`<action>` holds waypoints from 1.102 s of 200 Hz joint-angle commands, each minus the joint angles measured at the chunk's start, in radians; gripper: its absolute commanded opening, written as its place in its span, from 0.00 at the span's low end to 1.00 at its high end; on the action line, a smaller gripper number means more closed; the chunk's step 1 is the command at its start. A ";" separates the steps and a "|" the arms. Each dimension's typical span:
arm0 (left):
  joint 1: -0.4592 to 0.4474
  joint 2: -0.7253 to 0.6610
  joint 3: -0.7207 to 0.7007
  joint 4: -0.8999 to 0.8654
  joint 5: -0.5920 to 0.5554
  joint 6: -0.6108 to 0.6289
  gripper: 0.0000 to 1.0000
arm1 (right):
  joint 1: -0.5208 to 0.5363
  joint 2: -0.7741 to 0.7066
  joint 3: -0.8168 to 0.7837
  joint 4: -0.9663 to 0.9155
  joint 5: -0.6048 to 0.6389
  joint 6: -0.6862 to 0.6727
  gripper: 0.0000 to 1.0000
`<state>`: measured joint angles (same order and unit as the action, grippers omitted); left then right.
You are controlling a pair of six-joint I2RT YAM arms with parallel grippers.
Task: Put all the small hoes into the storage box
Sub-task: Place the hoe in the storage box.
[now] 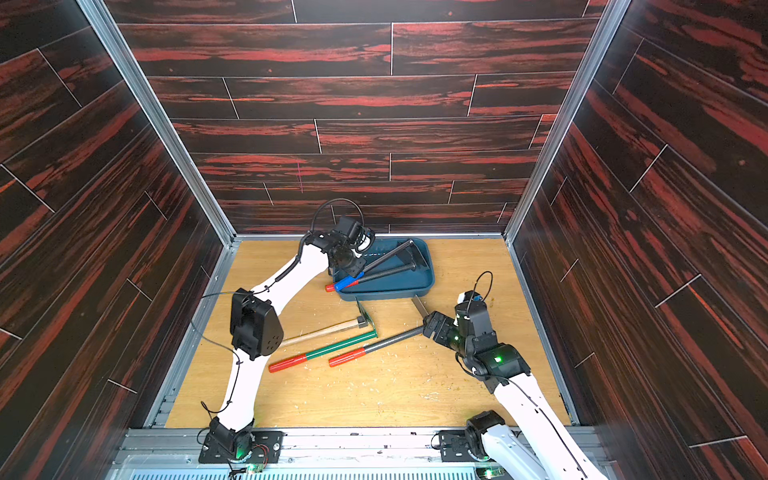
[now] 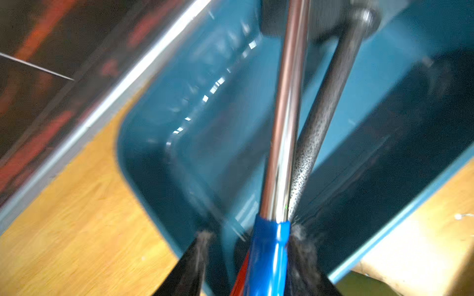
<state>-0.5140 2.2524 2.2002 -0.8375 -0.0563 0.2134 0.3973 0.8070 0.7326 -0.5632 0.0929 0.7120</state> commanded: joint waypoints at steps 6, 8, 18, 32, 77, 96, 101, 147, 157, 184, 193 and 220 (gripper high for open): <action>0.006 -0.120 -0.061 0.001 -0.020 -0.036 0.55 | -0.002 0.031 0.014 -0.018 -0.025 -0.024 0.96; 0.006 -0.126 -0.072 0.006 -0.019 -0.038 0.55 | -0.002 0.033 0.014 -0.018 -0.027 -0.024 0.96; 0.006 -0.159 -0.123 0.034 -0.012 -0.039 0.55 | -0.002 0.040 0.014 -0.021 -0.031 -0.028 0.96; 0.006 -0.205 -0.188 0.070 -0.007 -0.053 0.55 | -0.002 0.045 0.013 -0.020 -0.036 -0.032 0.96; 0.006 -0.364 -0.369 0.134 0.007 -0.121 0.55 | -0.002 0.095 0.028 -0.031 -0.079 -0.029 0.96; 0.006 -0.430 -0.446 0.145 0.041 -0.151 0.55 | -0.002 0.106 0.033 -0.033 -0.087 -0.018 0.96; 0.006 -0.445 -0.468 0.146 0.050 -0.159 0.55 | -0.002 0.109 0.035 -0.035 -0.089 -0.016 0.96; -0.006 -0.620 -0.670 0.195 0.093 -0.213 0.55 | -0.002 0.142 0.049 -0.056 -0.106 0.001 0.96; -0.012 -0.648 -0.705 0.198 0.106 -0.216 0.56 | -0.001 0.146 0.050 -0.056 -0.113 0.004 0.96; -0.040 -0.727 -0.806 0.221 0.124 -0.228 0.55 | -0.002 0.159 0.050 -0.049 -0.132 0.010 0.96; -0.052 -0.756 -0.844 0.238 0.125 -0.237 0.55 | -0.001 0.166 0.051 -0.050 -0.138 0.010 0.96; -0.091 -0.826 -0.947 0.253 0.130 -0.274 0.57 | -0.001 0.182 0.057 -0.055 -0.149 0.007 0.96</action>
<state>-0.5755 1.4990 1.3201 -0.6022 0.0525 -0.0189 0.3973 0.9760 0.7586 -0.5926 -0.0334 0.7174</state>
